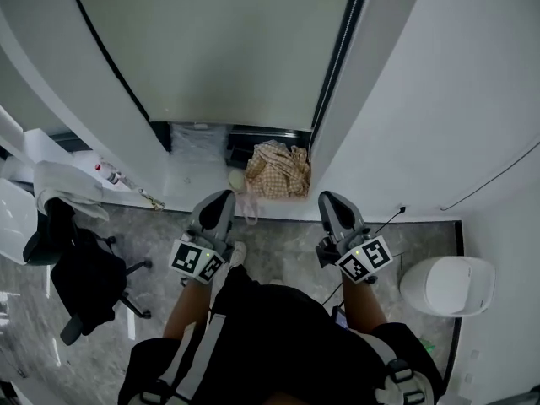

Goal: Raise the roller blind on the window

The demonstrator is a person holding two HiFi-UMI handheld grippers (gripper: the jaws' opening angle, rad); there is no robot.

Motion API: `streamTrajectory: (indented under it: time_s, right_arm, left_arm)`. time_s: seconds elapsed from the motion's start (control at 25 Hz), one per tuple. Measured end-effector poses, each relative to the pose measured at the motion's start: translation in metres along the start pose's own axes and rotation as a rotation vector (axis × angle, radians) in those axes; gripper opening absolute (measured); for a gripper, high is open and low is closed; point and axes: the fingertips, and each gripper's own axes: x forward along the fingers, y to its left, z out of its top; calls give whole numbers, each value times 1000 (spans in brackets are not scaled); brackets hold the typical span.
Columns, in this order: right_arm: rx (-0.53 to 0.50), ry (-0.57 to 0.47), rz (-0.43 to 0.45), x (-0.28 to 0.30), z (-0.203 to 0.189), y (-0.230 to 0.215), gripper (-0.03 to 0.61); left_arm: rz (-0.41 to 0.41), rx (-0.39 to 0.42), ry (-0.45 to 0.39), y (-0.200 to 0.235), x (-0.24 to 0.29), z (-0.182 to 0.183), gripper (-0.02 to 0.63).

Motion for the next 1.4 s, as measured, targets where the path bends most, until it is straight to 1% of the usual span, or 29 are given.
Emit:
streamTrajectory:
  time_s: [0.16, 0.32, 0.6, 0.88, 1.0, 1.12, 1.24, 1.4]
  right_arm:
    - [-19, -45, -83, 23, 11, -14, 5]
    - [-40, -85, -144, 41, 22, -25, 5]
    - [-63, -106, -250, 65, 24, -41, 5]
    - [-89, -153, -389, 63, 31, -50, 5]
    - [-105, -174, -433, 59, 35, -49, 5]
    - [-129, -181, -460, 54, 43, -55, 5]
    - [-154, -169, -469, 49, 51, -64, 5]
    - [-172, -190, -475, 38, 65, -74, 5]
  left_arm:
    - [-76, -15, 15, 24, 37, -2, 0]
    - [-174, -12, 17, 41, 75, 5, 0]
    - [-327, -49, 36, 61, 127, 3, 0]
    - [-482, -89, 72, 58, 161, -8, 0]
    - [-533, -92, 89, 57, 175, -13, 0]
    - [-564, -98, 93, 49, 193, -16, 0]
    - [-592, -101, 87, 31, 211, -15, 0]
    - [-608, -131, 63, 11, 232, -8, 2]
